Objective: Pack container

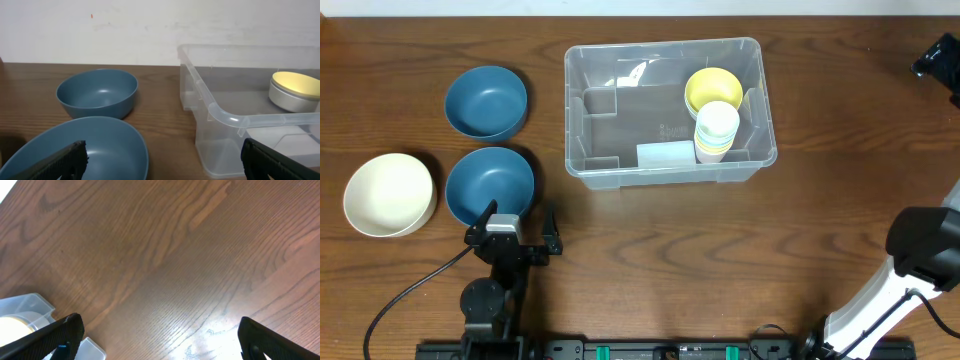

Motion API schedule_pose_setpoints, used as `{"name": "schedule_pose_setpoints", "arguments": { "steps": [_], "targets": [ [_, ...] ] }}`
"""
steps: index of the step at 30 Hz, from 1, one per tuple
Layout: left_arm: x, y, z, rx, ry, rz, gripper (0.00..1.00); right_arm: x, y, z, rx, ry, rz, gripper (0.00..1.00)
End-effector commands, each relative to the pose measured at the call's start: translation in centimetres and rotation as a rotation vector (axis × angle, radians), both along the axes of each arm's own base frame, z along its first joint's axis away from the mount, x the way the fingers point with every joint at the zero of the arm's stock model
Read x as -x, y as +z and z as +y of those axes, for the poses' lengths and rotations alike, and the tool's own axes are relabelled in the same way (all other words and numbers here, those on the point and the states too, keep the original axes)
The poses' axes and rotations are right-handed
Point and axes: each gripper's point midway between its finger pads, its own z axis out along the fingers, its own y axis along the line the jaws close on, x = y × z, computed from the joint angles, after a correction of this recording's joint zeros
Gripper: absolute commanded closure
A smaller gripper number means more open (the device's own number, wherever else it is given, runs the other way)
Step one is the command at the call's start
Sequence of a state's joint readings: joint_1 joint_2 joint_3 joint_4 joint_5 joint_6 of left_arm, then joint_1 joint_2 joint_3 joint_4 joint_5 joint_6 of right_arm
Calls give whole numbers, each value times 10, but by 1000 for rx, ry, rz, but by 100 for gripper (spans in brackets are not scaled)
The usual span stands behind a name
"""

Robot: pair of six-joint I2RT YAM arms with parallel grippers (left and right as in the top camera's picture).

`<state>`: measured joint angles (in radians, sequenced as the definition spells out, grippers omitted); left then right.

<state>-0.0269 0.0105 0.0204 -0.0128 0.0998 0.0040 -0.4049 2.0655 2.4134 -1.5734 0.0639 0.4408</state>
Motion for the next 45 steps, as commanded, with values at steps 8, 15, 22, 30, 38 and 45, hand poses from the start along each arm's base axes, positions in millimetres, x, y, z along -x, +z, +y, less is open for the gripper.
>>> {"name": "schedule_pose_setpoints", "arguments": {
  "steps": [8,15,22,30,38,45],
  "targets": [
    [16,65,-24,11,-144,-87,2,2,8,-3,11,-23,-21,1],
    [26,103,-11,18,-70,150,2,2,8,-3,11,-23,-21,1],
    [15,128,-11,7,-69,523,2,2,8,-3,11,-22,-21,1],
    [-15,120,-12,-30,-88,771,2,2,8,-3,11,-23,-21,1],
    [-31,82,-6,-104,-92,922,2,2,8,-3,11,-22,-21,1],
    [-59,39,11,-165,-8,1047,2,2,8,-3,11,-22,-21,1]
  ]
}}
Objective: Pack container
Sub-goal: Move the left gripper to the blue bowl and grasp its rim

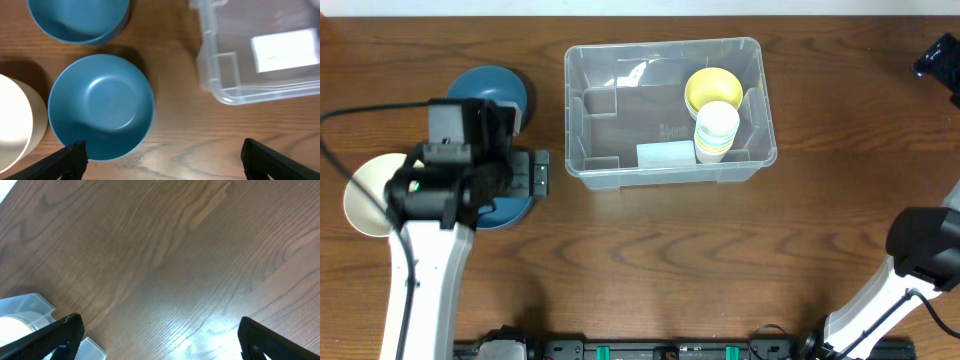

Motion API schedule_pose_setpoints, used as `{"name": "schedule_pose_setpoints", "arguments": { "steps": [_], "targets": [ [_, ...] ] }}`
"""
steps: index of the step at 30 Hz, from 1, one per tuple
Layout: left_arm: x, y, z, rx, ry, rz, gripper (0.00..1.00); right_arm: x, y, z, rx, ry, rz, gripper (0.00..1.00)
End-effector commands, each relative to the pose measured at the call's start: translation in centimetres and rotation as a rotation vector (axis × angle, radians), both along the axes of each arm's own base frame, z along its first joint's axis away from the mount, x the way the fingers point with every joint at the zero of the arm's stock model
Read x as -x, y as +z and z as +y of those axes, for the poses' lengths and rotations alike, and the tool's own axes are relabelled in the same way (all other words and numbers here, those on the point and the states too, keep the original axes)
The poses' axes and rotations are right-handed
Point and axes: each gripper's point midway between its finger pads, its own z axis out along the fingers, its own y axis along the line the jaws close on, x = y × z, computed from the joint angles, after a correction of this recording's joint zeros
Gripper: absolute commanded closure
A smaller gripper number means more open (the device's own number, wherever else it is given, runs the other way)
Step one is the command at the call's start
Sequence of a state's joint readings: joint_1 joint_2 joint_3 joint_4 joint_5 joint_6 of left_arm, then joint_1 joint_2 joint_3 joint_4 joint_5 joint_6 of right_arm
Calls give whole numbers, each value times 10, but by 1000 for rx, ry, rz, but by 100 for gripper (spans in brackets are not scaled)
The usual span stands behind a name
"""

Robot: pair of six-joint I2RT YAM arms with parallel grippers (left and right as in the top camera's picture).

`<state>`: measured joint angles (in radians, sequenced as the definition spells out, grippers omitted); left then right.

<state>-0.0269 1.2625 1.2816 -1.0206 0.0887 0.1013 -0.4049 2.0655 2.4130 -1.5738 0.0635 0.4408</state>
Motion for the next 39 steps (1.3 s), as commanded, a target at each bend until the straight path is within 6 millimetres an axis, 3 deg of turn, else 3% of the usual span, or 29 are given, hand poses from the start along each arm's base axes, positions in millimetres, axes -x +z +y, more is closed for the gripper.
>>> {"name": "schedule_pose_setpoints", "arguments": {
  "steps": [1,11,16,22,27,39],
  "targets": [
    [-8,-24,11,-59,14,82,2,2,8,-3,11,-23,-22,1],
    [-23,-108,16,-2,214,350,2,2,8,-3,11,-23,-22,1],
    [-27,-130,19,23,308,400,2,2,8,-3,11,-23,-22,1],
    [-41,-134,25,75,459,356,0,2,8,-3,11,-23,-22,1],
    [-56,-132,26,117,537,296,20,2,8,-3,11,-23,-22,1],
    [-56,-142,26,119,540,295,26,2,8,-3,11,-23,-22,1]
  ]
}}
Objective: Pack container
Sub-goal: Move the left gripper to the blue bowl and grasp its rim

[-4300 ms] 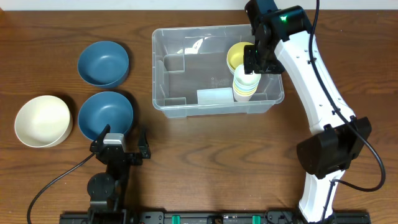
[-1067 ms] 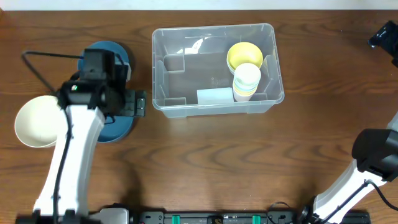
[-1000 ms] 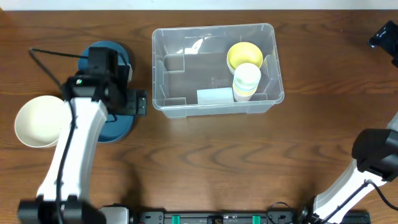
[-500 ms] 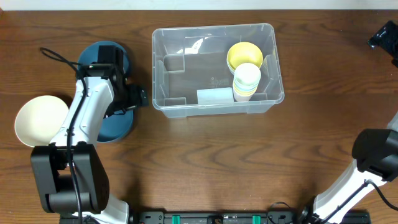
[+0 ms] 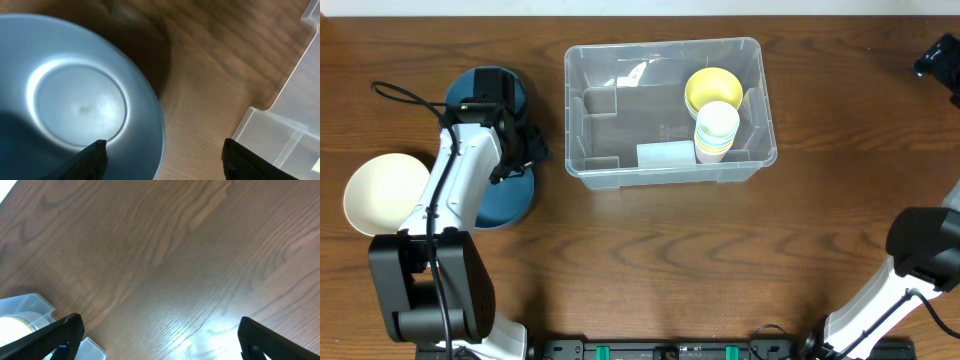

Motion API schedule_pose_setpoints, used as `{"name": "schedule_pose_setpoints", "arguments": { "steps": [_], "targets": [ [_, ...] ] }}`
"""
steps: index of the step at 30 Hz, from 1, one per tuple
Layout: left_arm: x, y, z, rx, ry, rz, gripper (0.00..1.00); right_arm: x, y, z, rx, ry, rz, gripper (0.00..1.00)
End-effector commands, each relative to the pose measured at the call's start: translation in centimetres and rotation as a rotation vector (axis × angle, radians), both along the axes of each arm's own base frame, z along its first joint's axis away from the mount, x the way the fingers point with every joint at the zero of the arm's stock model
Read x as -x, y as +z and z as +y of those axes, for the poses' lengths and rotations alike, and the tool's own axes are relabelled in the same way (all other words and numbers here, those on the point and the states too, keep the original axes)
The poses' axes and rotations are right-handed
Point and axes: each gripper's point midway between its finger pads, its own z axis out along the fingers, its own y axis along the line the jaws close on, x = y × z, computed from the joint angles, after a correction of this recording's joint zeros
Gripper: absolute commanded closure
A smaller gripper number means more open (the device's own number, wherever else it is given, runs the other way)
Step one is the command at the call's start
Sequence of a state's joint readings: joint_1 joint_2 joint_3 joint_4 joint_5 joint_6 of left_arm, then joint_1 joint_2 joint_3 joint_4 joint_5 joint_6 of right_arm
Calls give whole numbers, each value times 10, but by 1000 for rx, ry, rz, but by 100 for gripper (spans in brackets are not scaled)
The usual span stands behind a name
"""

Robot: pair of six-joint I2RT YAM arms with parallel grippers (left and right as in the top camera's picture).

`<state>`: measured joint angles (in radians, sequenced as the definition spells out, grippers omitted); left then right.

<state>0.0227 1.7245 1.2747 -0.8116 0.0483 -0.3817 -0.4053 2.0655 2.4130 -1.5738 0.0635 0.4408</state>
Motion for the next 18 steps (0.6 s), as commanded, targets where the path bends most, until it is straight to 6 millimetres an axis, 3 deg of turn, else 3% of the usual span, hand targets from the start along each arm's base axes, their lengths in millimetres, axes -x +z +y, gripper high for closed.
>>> {"name": "schedule_pose_setpoints", "arguments": {
  "steps": [1,9,12,14,18],
  "targets": [
    [8,-14,3,-5,20,41,27,2,8,-3,11,-22,-22,1],
    [5,-38,3,-4,19,86,27,2,8,-3,11,-22,-21,1],
    [3,-47,3,-4,20,98,32,2,8,-3,11,-22,-21,1],
    [3,-54,3,-3,19,111,40,2,8,-3,11,-22,-21,1],
    [2,-61,4,-4,17,124,69,2,8,-3,11,-22,-21,1]
  ]
}}
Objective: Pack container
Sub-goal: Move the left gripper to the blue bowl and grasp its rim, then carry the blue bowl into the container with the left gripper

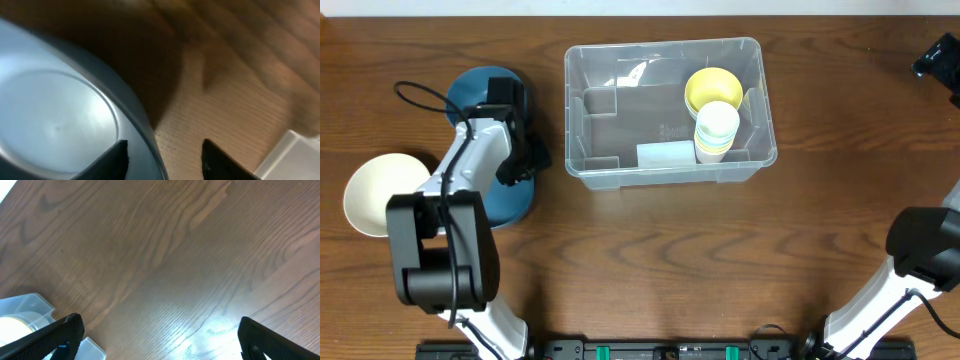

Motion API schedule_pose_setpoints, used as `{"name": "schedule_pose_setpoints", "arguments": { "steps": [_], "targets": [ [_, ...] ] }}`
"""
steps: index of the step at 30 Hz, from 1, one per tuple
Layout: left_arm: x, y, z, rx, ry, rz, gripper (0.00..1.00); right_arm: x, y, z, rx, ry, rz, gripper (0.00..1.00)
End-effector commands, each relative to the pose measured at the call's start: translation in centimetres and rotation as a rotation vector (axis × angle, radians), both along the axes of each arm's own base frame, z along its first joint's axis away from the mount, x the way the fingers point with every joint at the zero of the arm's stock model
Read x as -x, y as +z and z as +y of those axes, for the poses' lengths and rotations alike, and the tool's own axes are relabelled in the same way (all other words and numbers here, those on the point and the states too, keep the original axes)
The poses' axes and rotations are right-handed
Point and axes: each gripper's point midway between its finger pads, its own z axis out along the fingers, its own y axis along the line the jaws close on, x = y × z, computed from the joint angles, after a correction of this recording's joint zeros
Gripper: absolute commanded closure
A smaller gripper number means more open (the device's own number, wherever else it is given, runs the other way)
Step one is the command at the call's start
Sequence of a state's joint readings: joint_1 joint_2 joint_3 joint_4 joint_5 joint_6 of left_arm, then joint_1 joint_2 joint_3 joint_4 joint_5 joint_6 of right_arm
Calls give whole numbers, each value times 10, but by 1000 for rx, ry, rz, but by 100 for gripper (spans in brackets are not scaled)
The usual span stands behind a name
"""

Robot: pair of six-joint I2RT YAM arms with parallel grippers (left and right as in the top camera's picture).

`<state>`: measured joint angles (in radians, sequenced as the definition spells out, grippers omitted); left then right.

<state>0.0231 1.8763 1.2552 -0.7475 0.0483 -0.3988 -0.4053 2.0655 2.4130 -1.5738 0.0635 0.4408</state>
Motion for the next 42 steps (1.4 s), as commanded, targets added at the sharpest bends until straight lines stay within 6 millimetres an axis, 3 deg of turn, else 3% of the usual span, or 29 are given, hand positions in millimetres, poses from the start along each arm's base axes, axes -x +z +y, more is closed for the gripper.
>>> {"name": "schedule_pose_setpoints", "arguments": {
  "steps": [1,4,11,15,19,30,35,42],
  "targets": [
    [3,-6,5,-10,2,15,75,2,8,-3,11,-22,-22,1],
    [2,-5,10,-9,15,12,91,2,8,-3,11,-22,-22,1],
    [4,18,26,-8,60,15,94,2,8,-3,11,-22,-22,1],
    [3,55,33,-9,66,-22,94,2,8,-3,11,-22,-21,1],
    [1,103,22,40,-14,-110,94,2,8,-3,11,-22,-22,1],
    [9,237,-35,149,-249,-548,94,2,8,-3,11,-22,-22,1],
    [1,301,-89,154,-416,-824,94,2,8,-3,11,-22,-22,1],
    [-8,359,-170,106,-553,-1104,94,2,8,-3,11,-22,-22,1]
  ]
}}
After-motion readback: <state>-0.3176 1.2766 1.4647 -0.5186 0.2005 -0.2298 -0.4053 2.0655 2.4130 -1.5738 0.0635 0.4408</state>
